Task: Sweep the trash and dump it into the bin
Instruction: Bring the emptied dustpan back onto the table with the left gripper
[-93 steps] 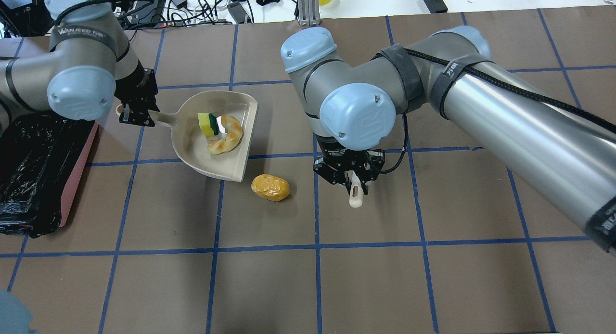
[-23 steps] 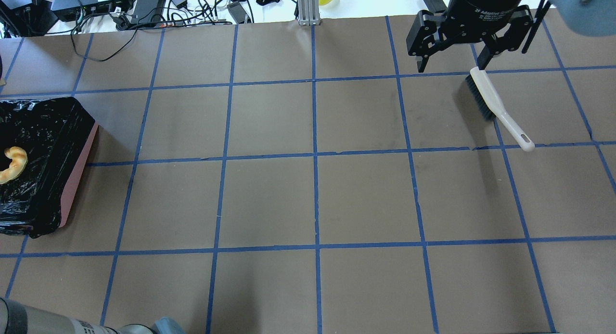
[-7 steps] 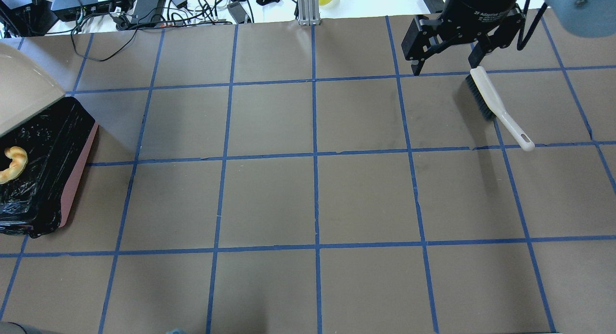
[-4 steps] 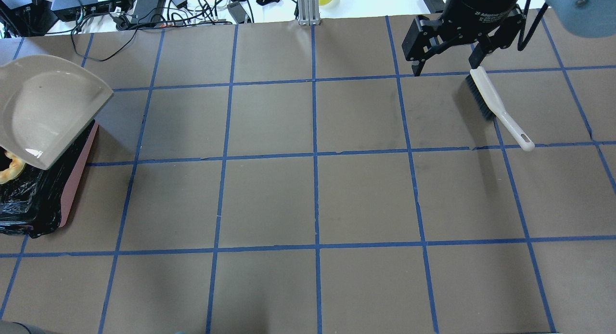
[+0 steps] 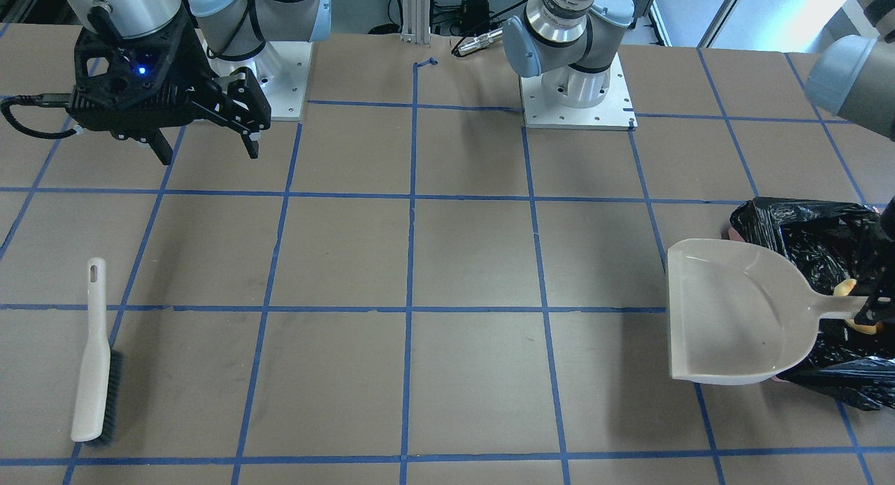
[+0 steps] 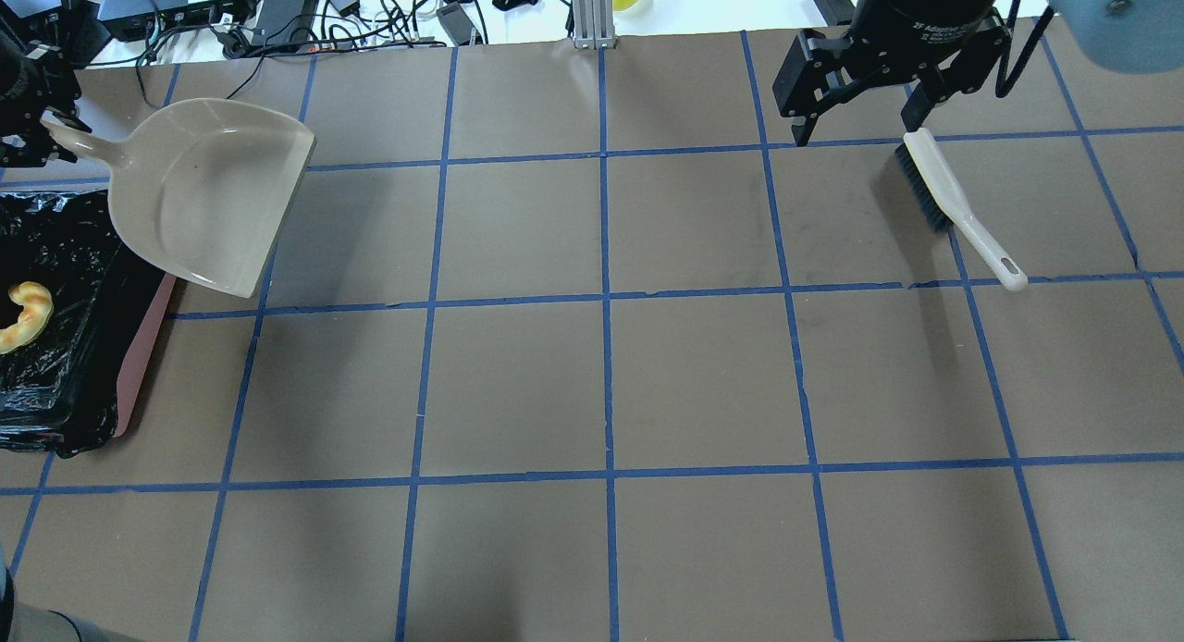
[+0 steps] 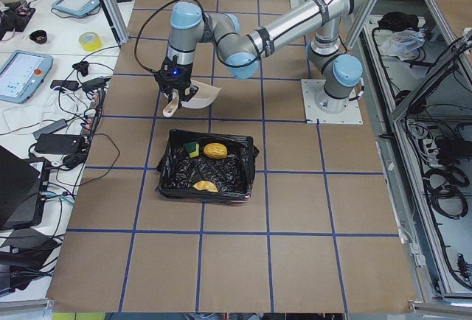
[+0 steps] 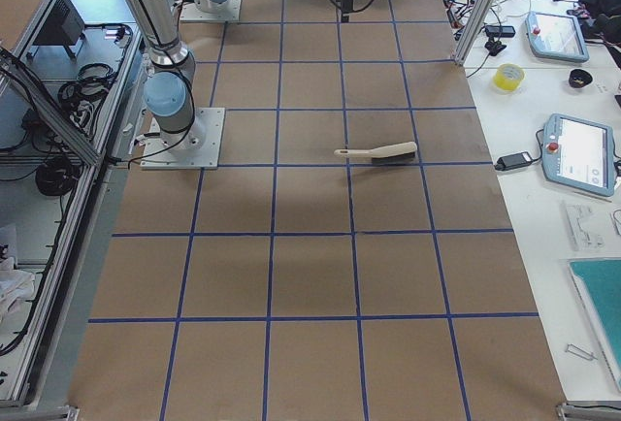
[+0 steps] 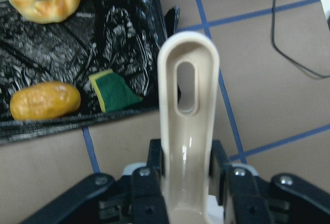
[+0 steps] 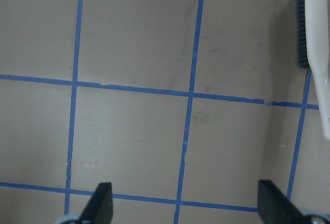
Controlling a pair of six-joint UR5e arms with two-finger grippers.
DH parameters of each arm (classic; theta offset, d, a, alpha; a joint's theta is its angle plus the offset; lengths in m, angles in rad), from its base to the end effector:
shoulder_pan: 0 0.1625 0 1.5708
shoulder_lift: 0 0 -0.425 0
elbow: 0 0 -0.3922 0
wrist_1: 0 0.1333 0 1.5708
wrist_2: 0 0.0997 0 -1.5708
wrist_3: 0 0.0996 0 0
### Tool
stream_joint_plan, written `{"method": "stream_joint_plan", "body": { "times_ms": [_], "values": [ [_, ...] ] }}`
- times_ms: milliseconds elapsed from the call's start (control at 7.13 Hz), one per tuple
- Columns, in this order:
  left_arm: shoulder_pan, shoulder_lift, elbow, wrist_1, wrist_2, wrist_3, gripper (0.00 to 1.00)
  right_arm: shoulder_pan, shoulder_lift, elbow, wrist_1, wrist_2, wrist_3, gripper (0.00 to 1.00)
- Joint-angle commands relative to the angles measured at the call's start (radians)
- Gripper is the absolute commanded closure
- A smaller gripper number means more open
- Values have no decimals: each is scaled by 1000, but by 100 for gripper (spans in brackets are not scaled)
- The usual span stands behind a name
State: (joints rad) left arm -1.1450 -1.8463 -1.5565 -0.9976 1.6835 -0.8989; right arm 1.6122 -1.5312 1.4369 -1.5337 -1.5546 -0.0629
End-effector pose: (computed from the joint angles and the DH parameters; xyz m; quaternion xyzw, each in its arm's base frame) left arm 0.1448 -0.6149 0.4066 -0.6134 0.7724 -0.1638 0.0177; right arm 0.1560 -0.5065 0.5304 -0.0523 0.9982 -0.0287 0.0078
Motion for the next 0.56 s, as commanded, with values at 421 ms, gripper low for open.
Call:
{"method": "stream_joint_plan", "body": {
  "times_ms": [421],
  "values": [
    [-254,-109,64,5,-4,-385,100,2,2,-1,0,5,2,0]
  ]
}}
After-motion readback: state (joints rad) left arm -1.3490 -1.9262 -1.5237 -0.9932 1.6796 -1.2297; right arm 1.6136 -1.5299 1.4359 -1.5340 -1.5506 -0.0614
